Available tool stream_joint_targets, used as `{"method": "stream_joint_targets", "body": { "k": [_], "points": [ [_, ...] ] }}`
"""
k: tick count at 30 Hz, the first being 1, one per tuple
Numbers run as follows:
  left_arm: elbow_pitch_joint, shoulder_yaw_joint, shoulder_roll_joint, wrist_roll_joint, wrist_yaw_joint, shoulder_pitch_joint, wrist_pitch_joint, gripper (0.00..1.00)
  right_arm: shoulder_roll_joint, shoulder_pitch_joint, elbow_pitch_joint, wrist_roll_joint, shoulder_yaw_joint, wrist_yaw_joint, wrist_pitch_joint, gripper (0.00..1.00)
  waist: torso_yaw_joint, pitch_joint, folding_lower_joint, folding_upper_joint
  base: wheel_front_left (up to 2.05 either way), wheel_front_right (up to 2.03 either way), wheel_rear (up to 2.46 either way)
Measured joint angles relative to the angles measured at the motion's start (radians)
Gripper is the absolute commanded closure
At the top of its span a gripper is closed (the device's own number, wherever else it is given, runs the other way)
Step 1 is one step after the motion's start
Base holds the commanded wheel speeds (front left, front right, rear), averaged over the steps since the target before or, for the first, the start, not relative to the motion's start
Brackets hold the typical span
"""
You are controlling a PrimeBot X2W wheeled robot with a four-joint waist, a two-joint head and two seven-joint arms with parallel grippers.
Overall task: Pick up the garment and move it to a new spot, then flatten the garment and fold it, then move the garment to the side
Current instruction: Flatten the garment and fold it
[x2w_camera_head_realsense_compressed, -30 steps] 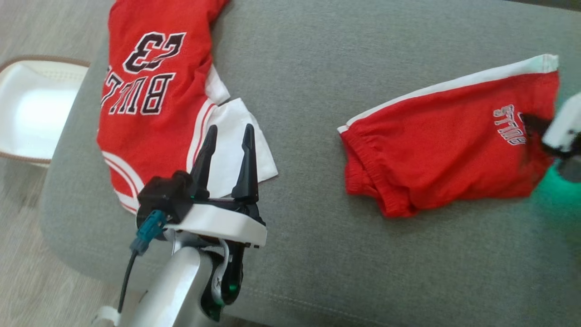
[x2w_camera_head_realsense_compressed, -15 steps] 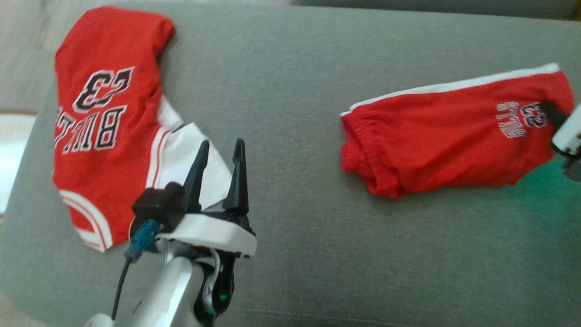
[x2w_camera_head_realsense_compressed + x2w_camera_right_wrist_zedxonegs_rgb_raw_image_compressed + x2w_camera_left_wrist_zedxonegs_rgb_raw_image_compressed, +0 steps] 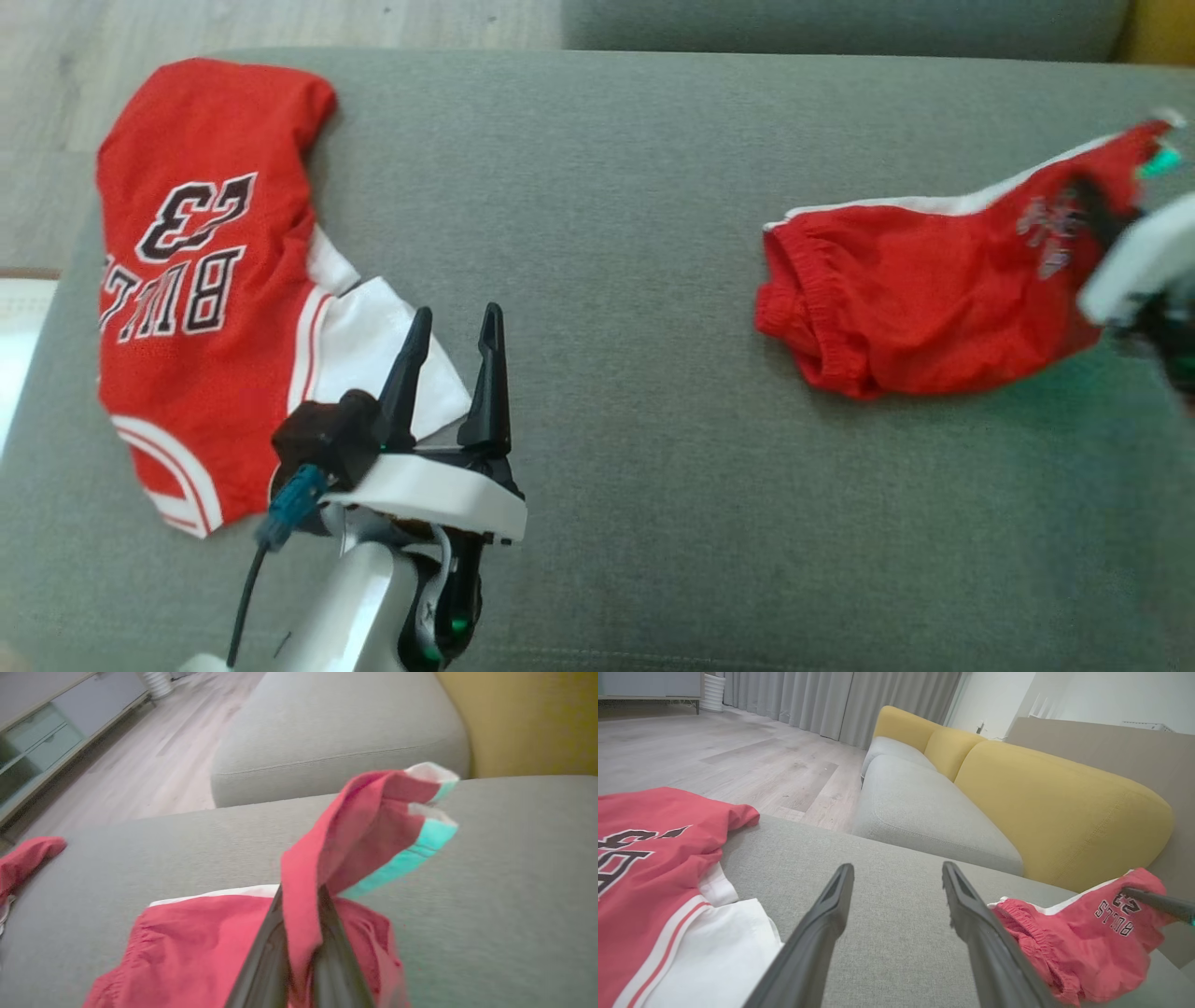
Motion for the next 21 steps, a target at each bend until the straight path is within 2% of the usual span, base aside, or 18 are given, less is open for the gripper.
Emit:
{"method": "stream_joint_targets", "body": {
  "k": [7, 11, 14, 15, 16, 21],
  "points": [
    [0.001, -0.025, 0.0, -0.02, 0.003, 0.0, 0.0, 0.0, 0.171, -0.002, 0.017, -0.022, 0.067, 0.0, 0.036, 1.0, 0.06, -0.007, 0.0, 0.0, 0.0, 0.0, 0.0],
    [0.011, -0.029, 0.001, -0.028, 0.006, 0.0, 0.0, 0.0, 0.231, 0.0, 0.091, -0.022, 0.073, 0.0, 0.055, 1.0, 0.091, -0.008, 0.0, 0.0, 0.0, 0.0, 0.0],
    [0.012, -0.029, 0.001, -0.028, 0.007, 0.0, 0.0, 0.0, 0.253, 0.002, 0.125, -0.023, 0.075, 0.0, 0.057, 0.98, 0.097, -0.007, 0.0, 0.0, 0.0, 0.0, 0.0],
    [0.012, -0.029, 0.001, -0.028, 0.007, 0.0, 0.0, 0.0, 0.265, 0.003, 0.137, -0.024, 0.077, 0.0, 0.057, 0.57, 0.097, -0.006, 0.0, 0.0, 0.0, 0.0, 0.0],
    [0.012, -0.029, 0.0, -0.028, 0.007, 0.0, 0.0, 0.0, 0.273, 0.006, 0.144, -0.026, 0.079, 0.0, 0.057, 0.0, 0.095, -0.005, 0.0001, 0.0, 0.0, 0.0, 0.0],
    [0.012, -0.025, 0.001, -0.035, 0.014, 0.001, 0.0, 0.0, 0.304, 0.024, 0.123, -0.031, 0.086, 0.0, 0.028, 0.0, 0.069, -0.009, 0.0001, 0.0, 0.0, 0.0, 0.0]
  ]
}}
